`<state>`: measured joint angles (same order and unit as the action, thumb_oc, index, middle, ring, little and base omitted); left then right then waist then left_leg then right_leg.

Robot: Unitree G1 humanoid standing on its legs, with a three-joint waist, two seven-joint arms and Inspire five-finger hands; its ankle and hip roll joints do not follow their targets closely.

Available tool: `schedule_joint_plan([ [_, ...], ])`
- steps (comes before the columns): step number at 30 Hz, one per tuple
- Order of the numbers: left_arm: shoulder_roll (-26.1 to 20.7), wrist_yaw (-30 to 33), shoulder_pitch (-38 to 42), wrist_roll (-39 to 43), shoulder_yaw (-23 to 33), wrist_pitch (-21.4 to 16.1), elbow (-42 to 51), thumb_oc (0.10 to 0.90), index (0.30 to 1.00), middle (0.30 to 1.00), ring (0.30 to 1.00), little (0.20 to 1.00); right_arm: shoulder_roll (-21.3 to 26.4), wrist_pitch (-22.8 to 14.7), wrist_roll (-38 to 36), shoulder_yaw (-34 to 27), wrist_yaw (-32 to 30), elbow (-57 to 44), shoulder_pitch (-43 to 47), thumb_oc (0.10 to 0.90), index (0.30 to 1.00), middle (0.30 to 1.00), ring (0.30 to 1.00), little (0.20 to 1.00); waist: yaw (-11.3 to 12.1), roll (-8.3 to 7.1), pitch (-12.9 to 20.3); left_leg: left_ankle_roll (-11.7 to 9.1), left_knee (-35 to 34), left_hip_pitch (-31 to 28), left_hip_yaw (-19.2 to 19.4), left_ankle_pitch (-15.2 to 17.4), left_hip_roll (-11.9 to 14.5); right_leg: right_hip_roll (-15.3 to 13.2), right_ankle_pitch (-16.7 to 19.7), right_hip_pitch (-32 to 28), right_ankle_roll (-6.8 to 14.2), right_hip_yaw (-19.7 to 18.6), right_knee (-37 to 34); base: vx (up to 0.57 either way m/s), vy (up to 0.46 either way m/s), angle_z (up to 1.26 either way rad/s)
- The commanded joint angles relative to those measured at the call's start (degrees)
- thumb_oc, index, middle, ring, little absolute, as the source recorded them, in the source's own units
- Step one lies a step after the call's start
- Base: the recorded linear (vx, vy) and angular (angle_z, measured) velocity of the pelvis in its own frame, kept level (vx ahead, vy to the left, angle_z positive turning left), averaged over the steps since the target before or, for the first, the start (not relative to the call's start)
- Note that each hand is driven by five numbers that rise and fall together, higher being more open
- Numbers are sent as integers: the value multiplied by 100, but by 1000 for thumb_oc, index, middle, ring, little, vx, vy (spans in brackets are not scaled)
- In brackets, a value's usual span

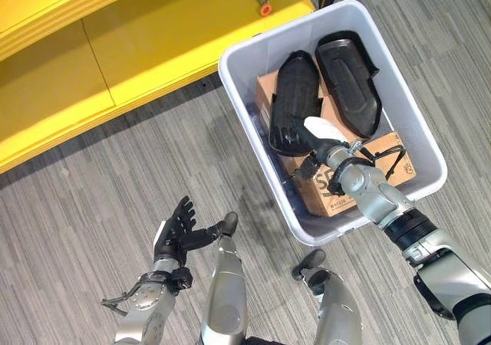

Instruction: Move parts from the plastic box to the shelf.

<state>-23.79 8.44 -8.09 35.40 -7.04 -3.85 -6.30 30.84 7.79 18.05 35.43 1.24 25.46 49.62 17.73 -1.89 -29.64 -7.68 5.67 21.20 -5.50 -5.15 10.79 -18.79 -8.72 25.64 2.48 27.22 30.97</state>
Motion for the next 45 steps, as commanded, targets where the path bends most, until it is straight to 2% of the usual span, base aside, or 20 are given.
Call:
schedule_joint_plan([
  [1,-395,33,-258,32,32,-471,740,900,1000,1000,1000,1000,-1,-228,204,57,-317,-22,895,900,1000,1000,1000,1000,81,-84,-16,411,-198,159,-75,-31,-57,-24,236,-1063,443,-374,-938,7,0,6],
  [14,-394,138,-303,93,-24,-530,787,900,1000,1000,1000,1000,74,-80,394,90,-567,650,1166,900,1000,1000,1000,1000,114,-83,-16,426,-166,508,-156,-69,-99,-2,203,-758,414,-361,-843,2,5,3],
  [30,-443,242,-325,169,-78,-659,870,900,1000,1000,1000,1000,-209,-18,514,198,-833,1631,1517,900,1000,1000,1000,1000,136,12,-16,459,261,938,-296,86,-230,-67,108,-430,386,-423,-480,-4,2,2],
  [34,-478,263,-307,200,-110,-722,903,900,1000,1000,1000,1000,-279,3,498,242,-913,2053,1666,900,1000,1000,1000,1000,193,105,-16,476,503,1177,-408,157,-361,-139,-21,-313,363,-383,-203,-9,-2,9],
  [45,-560,338,-220,217,-170,-757,953,900,1000,1000,1000,1000,-374,34,457,319,-977,2475,1863,900,1000,1000,1000,1000,254,228,-16,537,1323,1729,-637,508,-712,-355,-345,69,329,-451,685,-9,18,12],
])
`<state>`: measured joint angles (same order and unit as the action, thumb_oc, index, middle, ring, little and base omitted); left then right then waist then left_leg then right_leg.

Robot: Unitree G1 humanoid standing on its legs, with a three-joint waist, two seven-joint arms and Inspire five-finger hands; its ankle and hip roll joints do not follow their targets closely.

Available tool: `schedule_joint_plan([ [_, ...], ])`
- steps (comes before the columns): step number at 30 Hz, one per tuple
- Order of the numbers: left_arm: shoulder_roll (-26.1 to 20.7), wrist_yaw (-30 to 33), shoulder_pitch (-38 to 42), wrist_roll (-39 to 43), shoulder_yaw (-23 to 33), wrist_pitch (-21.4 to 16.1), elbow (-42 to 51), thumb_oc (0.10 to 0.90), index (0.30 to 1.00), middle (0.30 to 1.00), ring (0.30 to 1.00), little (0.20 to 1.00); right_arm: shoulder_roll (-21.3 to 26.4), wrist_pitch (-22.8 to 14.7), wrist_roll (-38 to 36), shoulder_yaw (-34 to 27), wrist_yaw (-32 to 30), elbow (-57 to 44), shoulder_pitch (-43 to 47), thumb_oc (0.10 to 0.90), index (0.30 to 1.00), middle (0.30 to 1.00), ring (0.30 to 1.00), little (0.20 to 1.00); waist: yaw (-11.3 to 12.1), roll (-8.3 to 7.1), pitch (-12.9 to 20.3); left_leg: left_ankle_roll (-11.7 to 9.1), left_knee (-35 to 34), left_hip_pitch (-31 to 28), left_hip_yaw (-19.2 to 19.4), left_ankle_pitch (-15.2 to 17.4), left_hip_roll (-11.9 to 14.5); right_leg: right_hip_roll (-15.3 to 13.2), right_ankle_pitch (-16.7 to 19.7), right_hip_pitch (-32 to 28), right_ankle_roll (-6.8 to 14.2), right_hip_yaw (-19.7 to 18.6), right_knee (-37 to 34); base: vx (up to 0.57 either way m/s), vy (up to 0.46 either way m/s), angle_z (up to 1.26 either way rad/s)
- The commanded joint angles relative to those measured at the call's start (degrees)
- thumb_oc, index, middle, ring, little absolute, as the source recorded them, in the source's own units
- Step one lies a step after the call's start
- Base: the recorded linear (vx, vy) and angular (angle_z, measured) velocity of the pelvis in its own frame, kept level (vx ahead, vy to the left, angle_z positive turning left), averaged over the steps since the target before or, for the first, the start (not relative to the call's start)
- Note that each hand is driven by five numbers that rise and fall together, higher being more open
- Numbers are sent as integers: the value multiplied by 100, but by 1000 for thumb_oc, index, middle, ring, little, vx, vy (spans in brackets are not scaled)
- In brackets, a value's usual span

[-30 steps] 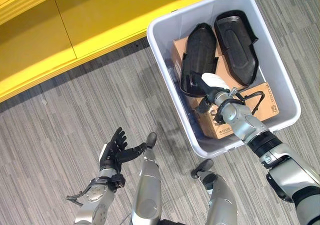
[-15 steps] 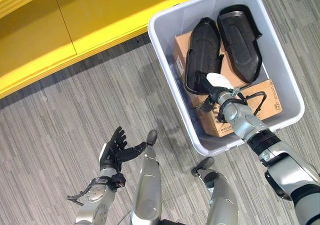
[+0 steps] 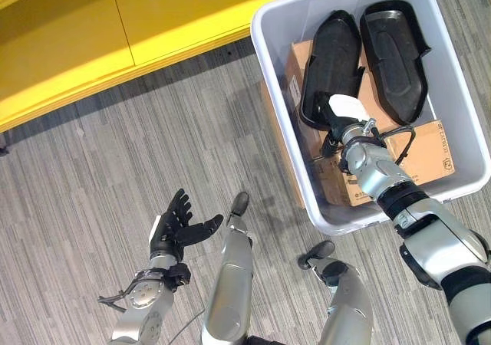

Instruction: Move parts from the plastic box to the shelf.

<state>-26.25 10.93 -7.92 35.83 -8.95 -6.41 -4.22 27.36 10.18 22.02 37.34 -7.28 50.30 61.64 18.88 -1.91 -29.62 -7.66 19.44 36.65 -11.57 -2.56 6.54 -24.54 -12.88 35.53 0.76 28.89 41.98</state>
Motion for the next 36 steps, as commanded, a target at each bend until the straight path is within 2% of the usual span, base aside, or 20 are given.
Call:
schedule_joint_plan([
  [1,-330,107,-224,167,19,-515,764,900,1000,1000,1000,1000,-10,-187,67,118,-147,37,695,900,1000,1000,1000,1000,146,253,-18,550,79,283,-61,293,-329,198,2,-866,481,-629,-295,-12,16,9],
  [8,-365,170,-189,176,-37,-536,809,900,1000,1000,1000,1000,-29,-144,-72,85,-286,407,848,900,1000,1000,1000,1000,161,343,-18,578,435,627,-105,397,-452,112,-153,-574,431,-675,75,-12,16,9],
  [15,-359,220,-194,205,-69,-545,835,900,1000,1000,1000,1000,-122,-132,-167,76,-367,715,867,900,1000,1000,1000,1000,149,390,-18,578,615,827,-89,425,-466,97,-257,-365,382,-762,273,-13,10,0],
  [16,-372,232,-177,222,-89,-556,825,900,1000,1000,1000,1000,-131,-122,-181,82,-364,798,864,624,613,613,613,613,142,419,-18,569,627,872,-108,418,-474,100,-304,-298,363,-793,337,-23,5,-5],
  [17,-372,232,-176,222,-90,-557,825,900,1000,1000,1000,1000,-131,-123,-181,82,-365,800,866,588,564,564,564,564,143,418,-18,569,630,876,-107,419,-474,98,-306,-293,362,-795,341,-31,5,-2],
  [18,-373,240,-177,228,-97,-553,822,900,1000,1000,1000,1000,-140,-122,-191,88,-371,831,863,410,314,314,314,314,142,427,-18,564,628,880,-99,419,-472,98,-319,-281,359,-793,349,-8,-1,4],
  [36,-409,261,-144,227,-171,-523,785,900,1000,1000,1000,1000,-246,-82,-183,117,-378,1242,758,400,300,300,300,300,143,445,-18,526,616,685,-137,431,-396,127,-429,-446,353,-799,425,0,0,0],
])
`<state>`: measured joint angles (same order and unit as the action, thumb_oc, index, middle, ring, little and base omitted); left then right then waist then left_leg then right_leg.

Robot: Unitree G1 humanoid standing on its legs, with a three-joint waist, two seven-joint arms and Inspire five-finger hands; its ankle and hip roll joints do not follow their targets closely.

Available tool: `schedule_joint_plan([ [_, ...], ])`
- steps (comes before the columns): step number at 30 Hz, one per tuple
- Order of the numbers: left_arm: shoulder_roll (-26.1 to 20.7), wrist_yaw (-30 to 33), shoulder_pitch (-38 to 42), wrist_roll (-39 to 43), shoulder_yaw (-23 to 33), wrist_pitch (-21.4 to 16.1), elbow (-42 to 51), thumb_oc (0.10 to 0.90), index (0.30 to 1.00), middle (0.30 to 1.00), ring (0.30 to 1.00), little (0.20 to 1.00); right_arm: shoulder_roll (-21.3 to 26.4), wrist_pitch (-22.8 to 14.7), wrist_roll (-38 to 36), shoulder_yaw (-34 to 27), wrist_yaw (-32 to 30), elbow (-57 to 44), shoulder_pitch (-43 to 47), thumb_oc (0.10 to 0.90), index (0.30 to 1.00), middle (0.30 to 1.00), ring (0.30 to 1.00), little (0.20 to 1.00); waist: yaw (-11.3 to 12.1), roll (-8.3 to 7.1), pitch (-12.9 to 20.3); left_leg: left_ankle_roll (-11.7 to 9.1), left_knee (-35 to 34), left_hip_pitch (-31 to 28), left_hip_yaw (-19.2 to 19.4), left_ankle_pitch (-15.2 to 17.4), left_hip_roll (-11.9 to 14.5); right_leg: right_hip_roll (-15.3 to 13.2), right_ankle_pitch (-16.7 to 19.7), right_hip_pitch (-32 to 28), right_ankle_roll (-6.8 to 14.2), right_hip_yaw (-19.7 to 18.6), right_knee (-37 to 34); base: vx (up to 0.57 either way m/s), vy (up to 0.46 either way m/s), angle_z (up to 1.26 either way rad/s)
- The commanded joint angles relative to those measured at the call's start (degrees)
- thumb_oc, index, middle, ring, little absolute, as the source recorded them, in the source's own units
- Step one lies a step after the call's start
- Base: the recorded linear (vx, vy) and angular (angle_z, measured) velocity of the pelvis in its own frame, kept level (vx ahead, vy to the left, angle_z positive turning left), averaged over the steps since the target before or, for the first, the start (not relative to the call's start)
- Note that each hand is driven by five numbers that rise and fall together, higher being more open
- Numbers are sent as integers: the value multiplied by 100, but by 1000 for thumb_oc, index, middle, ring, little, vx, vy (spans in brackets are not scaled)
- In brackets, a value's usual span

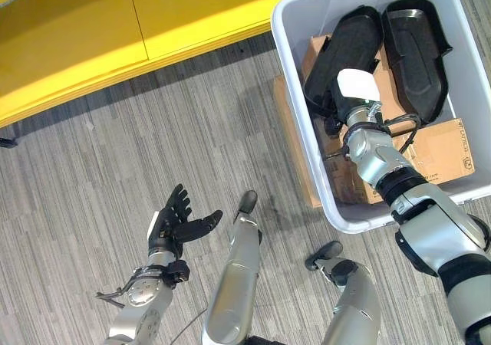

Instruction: Move parts from the plastic box to the shelf.

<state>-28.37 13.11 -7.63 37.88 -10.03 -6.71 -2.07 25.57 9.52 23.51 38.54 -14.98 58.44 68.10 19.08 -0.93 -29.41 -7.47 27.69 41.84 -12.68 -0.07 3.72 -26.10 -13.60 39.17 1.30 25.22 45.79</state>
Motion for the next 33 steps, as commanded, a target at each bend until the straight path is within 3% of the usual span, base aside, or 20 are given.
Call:
schedule_joint_plan([
  [1,-196,30,-161,3,-73,-478,542,900,1000,1000,1000,1000,-84,-18,-334,-15,404,422,75,400,300,300,300,300,114,344,-38,509,-205,148,-24,187,-113,284,-356,-822,301,-440,40,0,0,0],
  [12,-170,35,-56,-39,-85,-417,395,900,1000,1000,1000,1000,-158,14,-348,-93,412,262,-225,400,300,300,300,300,51,318,-38,497,-310,-309,81,232,-30,336,-300,-1186,320,-452,-120,1,4,-2],
  [29,-112,-280,397,-1,-14,-321,175,900,1000,1000,1000,1000,297,-192,-551,-138,576,-563,-70,400,300,300,300,300,-163,97,-35,382,-1355,-2222,430,-33,271,541,143,-2913,444,-495,-1569,17,-3,-14],
  [33,-73,-324,341,18,123,-281,95,900,1000,1000,1000,1000,431,-252,-521,-134,683,-914,-165,400,300,300,300,300,-266,60,294,391,-1662,-2460,551,-284,402,691,440,-3101,449,-488,-2070,-6,8,-21],
])
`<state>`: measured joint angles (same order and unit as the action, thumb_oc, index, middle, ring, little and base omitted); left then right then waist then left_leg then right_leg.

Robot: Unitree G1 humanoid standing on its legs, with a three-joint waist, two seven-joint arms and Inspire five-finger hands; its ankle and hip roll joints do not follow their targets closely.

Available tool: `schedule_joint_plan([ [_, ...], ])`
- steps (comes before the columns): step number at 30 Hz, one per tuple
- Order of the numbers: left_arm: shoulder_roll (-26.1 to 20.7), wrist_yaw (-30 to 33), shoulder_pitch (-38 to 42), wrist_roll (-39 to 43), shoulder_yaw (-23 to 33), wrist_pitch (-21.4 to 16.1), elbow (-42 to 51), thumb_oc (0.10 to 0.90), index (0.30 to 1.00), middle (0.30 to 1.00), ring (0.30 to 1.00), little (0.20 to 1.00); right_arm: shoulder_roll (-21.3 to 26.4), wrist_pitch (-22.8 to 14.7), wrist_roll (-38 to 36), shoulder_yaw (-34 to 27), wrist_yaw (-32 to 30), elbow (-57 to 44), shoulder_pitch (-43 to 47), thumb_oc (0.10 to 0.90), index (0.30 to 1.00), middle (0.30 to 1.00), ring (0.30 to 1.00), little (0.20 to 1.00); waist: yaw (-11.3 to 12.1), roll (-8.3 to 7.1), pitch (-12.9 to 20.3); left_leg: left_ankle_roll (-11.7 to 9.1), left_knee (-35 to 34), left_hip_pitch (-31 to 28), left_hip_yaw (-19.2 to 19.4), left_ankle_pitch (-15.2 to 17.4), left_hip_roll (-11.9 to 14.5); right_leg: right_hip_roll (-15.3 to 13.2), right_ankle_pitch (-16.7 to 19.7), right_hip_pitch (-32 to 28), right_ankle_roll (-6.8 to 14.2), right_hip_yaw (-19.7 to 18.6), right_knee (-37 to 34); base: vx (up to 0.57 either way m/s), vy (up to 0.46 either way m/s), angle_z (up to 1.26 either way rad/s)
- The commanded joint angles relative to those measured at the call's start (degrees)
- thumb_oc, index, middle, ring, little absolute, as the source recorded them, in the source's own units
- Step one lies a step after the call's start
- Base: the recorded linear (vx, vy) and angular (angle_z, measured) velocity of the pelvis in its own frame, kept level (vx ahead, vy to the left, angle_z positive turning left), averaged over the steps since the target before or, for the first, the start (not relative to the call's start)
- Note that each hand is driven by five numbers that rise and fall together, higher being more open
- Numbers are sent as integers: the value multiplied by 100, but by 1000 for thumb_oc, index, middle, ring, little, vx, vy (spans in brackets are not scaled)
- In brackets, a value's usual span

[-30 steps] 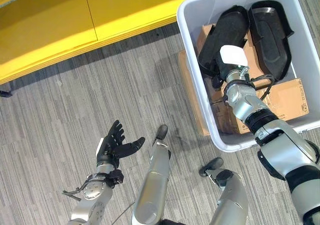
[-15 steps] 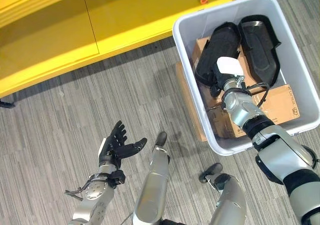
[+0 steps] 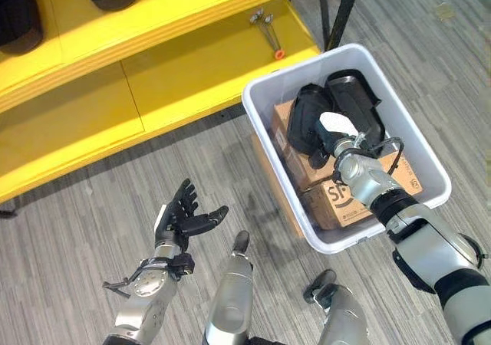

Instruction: Move parts from the plastic box to the shelf.

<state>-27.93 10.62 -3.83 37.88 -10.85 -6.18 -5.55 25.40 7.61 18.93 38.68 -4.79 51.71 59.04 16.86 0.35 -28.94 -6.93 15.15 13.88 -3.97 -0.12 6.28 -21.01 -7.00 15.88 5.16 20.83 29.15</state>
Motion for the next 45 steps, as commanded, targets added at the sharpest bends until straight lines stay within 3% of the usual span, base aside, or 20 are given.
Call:
schedule_joint_plan([
  [1,-104,-76,-87,9,260,-317,415,900,1000,1000,1000,1000,479,-70,-48,-164,-322,-328,689,400,300,300,300,300,-75,-89,329,331,-491,252,-277,-301,184,221,-184,-819,75,-75,-524,45,-15,-18],
  [14,97,-222,-597,-20,784,-137,166,900,1000,1000,1000,1000,1078,-205,28,-511,99,-1922,-55,400,300,300,300,300,-352,-231,1106,288,-1078,-298,84,-470,390,409,220,-1202,212,-278,-1440,24,-14,-21],
  [24,307,-276,-808,-135,1014,-9,65,900,1000,1000,1000,1000,1368,-305,-38,-899,375,-2803,-724,400,300,300,300,300,-574,-277,1565,262,-1191,-748,392,-351,499,472,388,-1479,288,-555,-1856,29,-8,-14],
  [32,459,-335,-993,-159,1134,62,66,900,1000,1000,1000,1000,1481,-373,-44,-1026,540,-3253,-984,400,300,300,300,300,-721,-294,1888,241,-1360,-1137,612,-329,620,582,367,-1578,307,-826,-1936,25,-27,-19],
  [39,491,-333,-995,-209,1166,78,17,900,1000,1000,1000,1000,1866,-446,-100,-1005,641,-3462,-924,400,300,300,300,300,-820,-205,2023,171,-1400,-1245,636,-458,800,730,-7,-1518,174,-891,-1462,-34,-78,-14],
  [42,526,-280,-1046,-115,1166,75,47,900,1000,1000,1000,1000,2044,-463,-166,-779,652,-3406,-516,400,300,300,300,300,-761,-105,1924,116,-1368,-1210,508,-690,975,845,-373,-1295,-2,-780,-801,-140,-176,19],
  [43,506,-224,-1092,-85,1264,38,96,900,1000,1000,1000,1000,2062,-489,-203,-582,620,-3315,-274,400,300,300,300,300,-634,-45,1778,65,-1483,-1144,373,-950,1086,991,-516,-1038,-107,-822,-553,-340,-303,10],
  [45,468,-226,-1071,-58,1329,17,99,900,1000,1000,1000,1000,2175,-496,-341,-429,575,-3229,0,400,300,300,300,300,-453,13,1610,-35,-1771,-869,193,-1455,1070,1022,-617,-895,-182,-560,-509,-267,-254,-21],
])
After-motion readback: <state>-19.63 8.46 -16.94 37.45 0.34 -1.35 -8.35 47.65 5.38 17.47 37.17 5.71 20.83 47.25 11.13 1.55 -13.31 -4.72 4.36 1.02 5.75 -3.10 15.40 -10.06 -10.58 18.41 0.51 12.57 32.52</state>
